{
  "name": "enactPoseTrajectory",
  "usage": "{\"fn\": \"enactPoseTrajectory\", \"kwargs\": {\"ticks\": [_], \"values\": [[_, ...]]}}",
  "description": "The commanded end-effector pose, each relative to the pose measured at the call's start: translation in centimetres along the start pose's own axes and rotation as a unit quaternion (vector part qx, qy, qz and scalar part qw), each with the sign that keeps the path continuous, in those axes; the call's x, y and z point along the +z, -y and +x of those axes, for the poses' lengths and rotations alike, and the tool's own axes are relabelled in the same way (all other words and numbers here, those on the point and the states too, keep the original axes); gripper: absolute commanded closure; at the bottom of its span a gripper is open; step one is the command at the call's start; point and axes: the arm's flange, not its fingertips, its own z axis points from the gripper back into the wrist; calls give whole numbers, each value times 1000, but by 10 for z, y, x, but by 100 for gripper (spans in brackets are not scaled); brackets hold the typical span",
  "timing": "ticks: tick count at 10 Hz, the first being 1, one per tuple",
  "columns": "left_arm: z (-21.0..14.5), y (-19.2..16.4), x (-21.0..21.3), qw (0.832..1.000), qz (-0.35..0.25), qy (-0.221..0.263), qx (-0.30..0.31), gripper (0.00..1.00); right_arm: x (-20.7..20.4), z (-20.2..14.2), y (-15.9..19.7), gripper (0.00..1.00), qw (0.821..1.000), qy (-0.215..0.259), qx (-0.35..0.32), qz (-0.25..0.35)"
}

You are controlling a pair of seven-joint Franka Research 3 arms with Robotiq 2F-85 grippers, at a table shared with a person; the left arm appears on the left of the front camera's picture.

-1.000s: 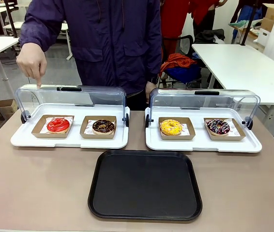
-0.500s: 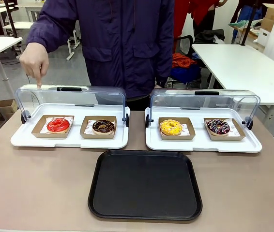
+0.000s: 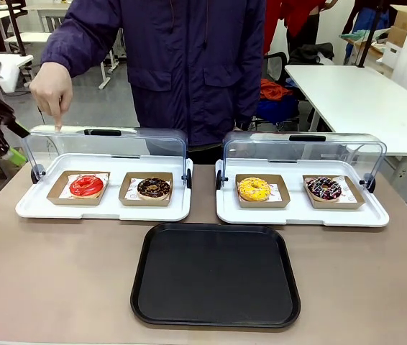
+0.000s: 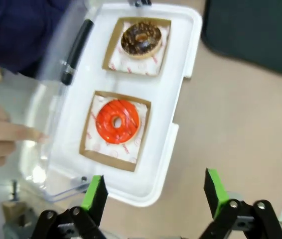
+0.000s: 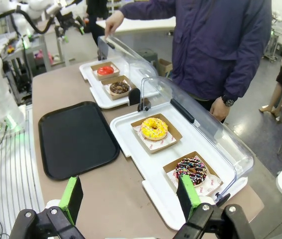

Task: Move the first donut from the left to the tray.
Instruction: Pick up the Paper togo box containing the Donut indicated by the person and place it on the Handle tray.

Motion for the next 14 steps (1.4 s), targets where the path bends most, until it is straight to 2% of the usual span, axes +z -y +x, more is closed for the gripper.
{"fn": "enactPoseTrajectory", "kwargs": {"ticks": [1,3,4,5,6,7,8,9,11,14], "values": [[0,-4,-21,999,-3,-52,-8,0,1,3,3,0,1000,17,15,-1],[6,-8,-42,996,8,-81,-31,0,1,3,3,0,1000,17,15,-1],[-2,-5,-40,996,6,-93,0,0,1,3,3,0,1000,17,15,-1],[6,-7,-39,997,-1,-66,-31,0,1,3,3,0,1000,17,15,-1],[6,-7,-39,997,-1,-66,-31,0,1,3,3,0,1000,17,15,-1],[3,-9,-46,997,0,-77,-26,0,1,3,3,0,1000,17,15,-1],[6,-25,-71,993,-8,-113,-28,0,1,3,3,0,1000,17,15,-1],[6,-27,-92,991,-9,-127,-44,0,1,3,3,0,1000,17,15,-1],[3,-28,-106,988,-9,-138,-67,0,1,3,3,0,1000,17,15,-1],[-4,-35,-139,976,-47,-186,-99,0,1,3,3,0,1000,17,15,-1]]}}
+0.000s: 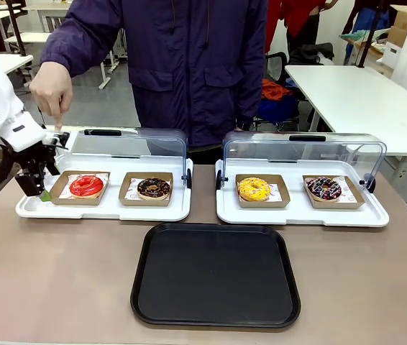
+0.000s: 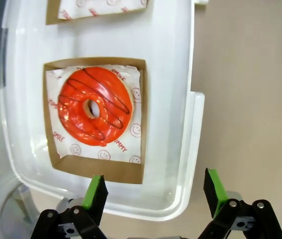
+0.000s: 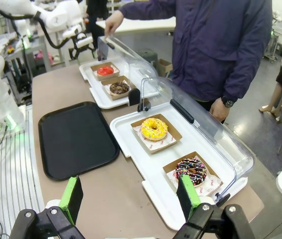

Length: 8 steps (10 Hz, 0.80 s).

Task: Move the first donut from the left to the tray.
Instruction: Pick up the Paper togo box containing the Donut indicated by the person and place it on the Handle tray.

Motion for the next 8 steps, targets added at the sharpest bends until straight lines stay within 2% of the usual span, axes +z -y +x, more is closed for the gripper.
{"fn": "enactPoseTrajectory", "kwargs": {"ticks": [1,3,8], "values": [[-2,-8,-5,999,-6,-30,-11,0,1,3,2,0,1000,16,15,-1],[-4,-12,-21,999,-22,-26,-13,0,1,3,2,0,1000,16,15,-1],[-10,-17,-49,1000,3,-4,-18,0,1,3,2,0,1000,16,15,-1]]}}
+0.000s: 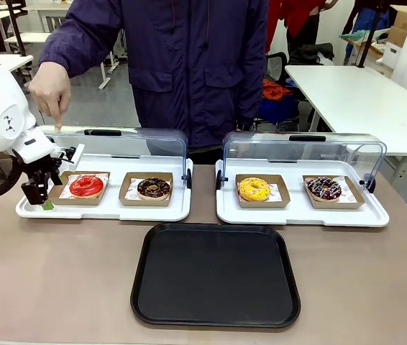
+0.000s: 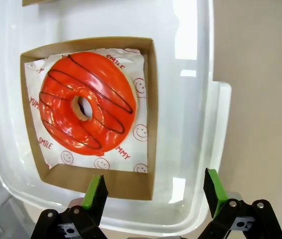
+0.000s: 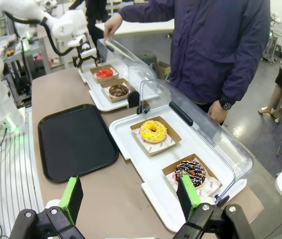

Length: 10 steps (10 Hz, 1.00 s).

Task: Move the first donut from the left to the tray.
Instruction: Pick up the Paper togo box containing the Donut indicated by the person and place it on the Handle tray.

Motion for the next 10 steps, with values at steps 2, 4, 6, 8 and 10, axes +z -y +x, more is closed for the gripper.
{"fn": "enactPoseTrajectory", "kwargs": {"ticks": [2,4,6,8,10], "values": [[-3,-3,-15,999,23,28,-12,0,1,2,2,0,1000,10,15,1],[-5,-4,-24,999,28,21,-9,0,1,2,2,0,1000,10,15,1],[-7,-5,-26,1000,27,14,-5,0,1,2,2,0,1000,10,15,1],[-8,-6,-30,1000,26,8,-4,0,1,2,2,0,1000,10,15,1],[-7,-7,-34,1000,18,-3,-5,59,1,2,2,0,1000,10,15,1]]}}
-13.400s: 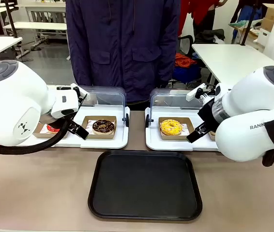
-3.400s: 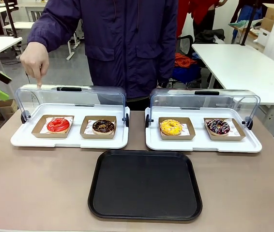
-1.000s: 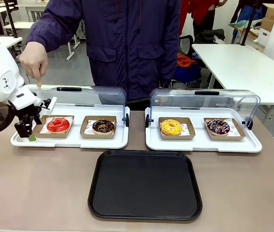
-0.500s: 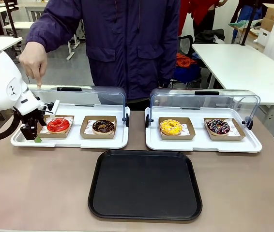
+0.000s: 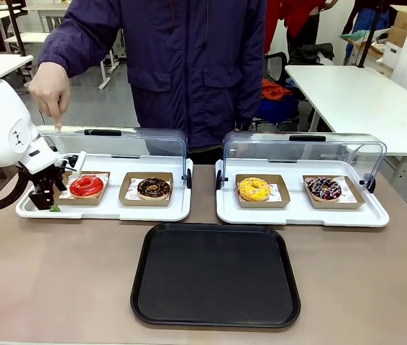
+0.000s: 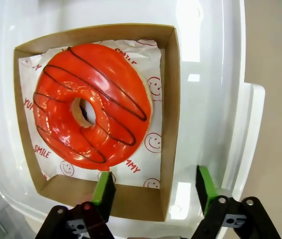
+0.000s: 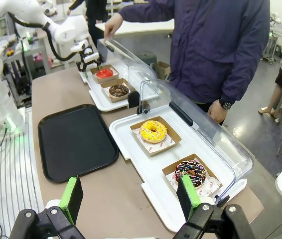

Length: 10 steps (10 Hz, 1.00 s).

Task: Move the first donut from the left to the tray.
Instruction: Pick up the Paper togo box containing the Donut indicated by the person and place it on the Handle tray.

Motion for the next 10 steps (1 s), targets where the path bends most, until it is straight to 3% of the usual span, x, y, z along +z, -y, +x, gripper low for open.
{"fn": "enactPoseTrajectory", "kwargs": {"ticks": [1,3,4,6,10], "values": [[0,-1,-5,1000,-1,-13,-3,100,1,2,2,0,1000,10,15,1],[2,-1,-3,1000,-3,-13,-5,100,1,2,2,0,1000,10,15,1],[2,-1,-3,1000,-7,-13,-6,84,1,2,2,0,1000,10,15,1],[3,-2,-4,1000,-26,-12,-6,100,1,2,2,0,1000,10,15,1],[3,-4,-6,999,-39,-20,-13,100,1,2,2,0,1000,10,15,1]]}}
